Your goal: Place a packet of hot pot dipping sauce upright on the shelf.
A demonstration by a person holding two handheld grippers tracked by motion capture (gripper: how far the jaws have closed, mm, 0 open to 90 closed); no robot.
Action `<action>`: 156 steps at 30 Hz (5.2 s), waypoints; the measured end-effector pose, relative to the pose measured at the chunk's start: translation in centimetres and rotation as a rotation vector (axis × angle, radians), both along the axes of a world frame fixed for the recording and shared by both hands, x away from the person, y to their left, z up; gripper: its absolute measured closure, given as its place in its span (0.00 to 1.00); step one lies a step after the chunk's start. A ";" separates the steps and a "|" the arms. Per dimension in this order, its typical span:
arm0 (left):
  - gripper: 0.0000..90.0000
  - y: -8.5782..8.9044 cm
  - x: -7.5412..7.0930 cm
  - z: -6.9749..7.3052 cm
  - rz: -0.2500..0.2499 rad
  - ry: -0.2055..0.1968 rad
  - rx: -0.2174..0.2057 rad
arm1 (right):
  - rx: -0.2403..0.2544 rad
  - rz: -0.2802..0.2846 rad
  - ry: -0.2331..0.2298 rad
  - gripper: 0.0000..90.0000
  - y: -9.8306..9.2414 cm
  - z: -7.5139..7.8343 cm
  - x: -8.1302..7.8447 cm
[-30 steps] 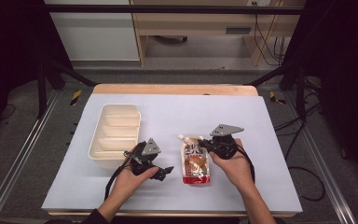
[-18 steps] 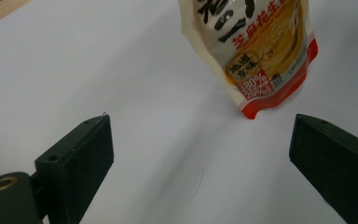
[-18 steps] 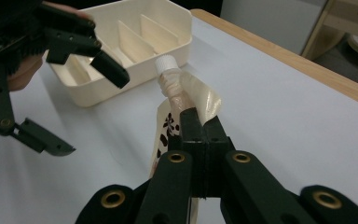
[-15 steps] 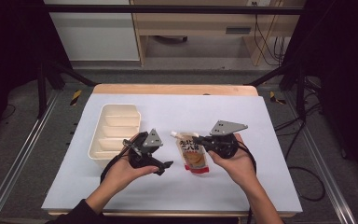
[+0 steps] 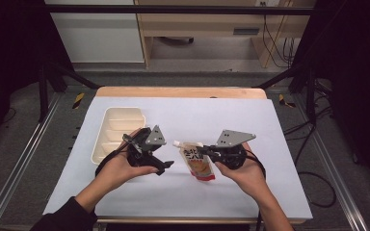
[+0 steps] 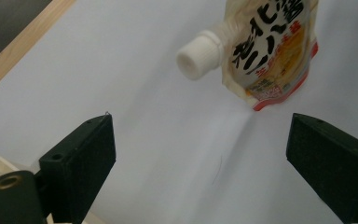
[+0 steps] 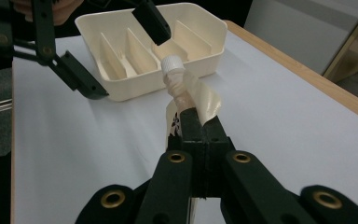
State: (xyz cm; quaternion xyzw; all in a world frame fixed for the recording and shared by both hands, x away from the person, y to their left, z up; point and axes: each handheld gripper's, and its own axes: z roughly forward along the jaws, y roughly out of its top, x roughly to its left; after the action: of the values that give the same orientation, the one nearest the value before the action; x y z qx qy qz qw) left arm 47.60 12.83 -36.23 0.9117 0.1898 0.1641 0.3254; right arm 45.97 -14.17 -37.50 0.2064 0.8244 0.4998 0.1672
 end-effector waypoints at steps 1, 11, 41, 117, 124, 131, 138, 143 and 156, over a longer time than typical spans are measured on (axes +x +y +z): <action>0.09 0.1 0.1 0.4 -0.008 0.004 -0.002 | 0.000 0.000 0.000 1.00 0.0 0.0 0.0; 0.13 0.8 0.5 1.6 -0.035 0.011 0.056 | -0.018 0.017 -0.030 1.00 0.5 0.1 -0.2; 0.39 -3.5 0.8 3.6 -0.233 0.056 0.195 | 0.000 0.106 -0.088 1.00 1.4 1.6 -1.7; 0.81 -3.3 2.3 10.1 -0.236 0.053 0.350 | -0.141 -0.238 0.140 0.06 -1.1 -6.2 0.1; 0.81 -1.5 2.4 12.1 -0.208 0.034 0.343 | -0.128 -0.277 0.142 0.06 -1.6 -6.3 0.3; 0.81 0.4 2.6 13.1 -0.165 0.021 0.341 | -0.145 -0.293 0.148 0.06 -1.9 -6.6 0.5; 0.81 2.4 2.7 13.6 -0.124 0.019 0.348 | -0.159 -0.305 0.145 0.06 -2.0 -6.7 0.3; 0.81 3.6 2.8 13.9 -0.103 0.010 0.335 | -0.167 -0.320 0.144 0.06 -2.5 -6.9 -0.1; 0.81 6.1 3.1 14.5 -0.063 0.003 0.330 | -0.158 -0.376 0.146 0.05 -3.4 -7.0 0.0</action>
State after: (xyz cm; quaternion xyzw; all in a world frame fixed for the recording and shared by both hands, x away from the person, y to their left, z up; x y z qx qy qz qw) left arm 50.66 18.88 -21.72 0.9585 0.1321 0.1813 0.1762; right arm 45.96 -17.60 -44.52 0.3786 0.8180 0.3772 0.2130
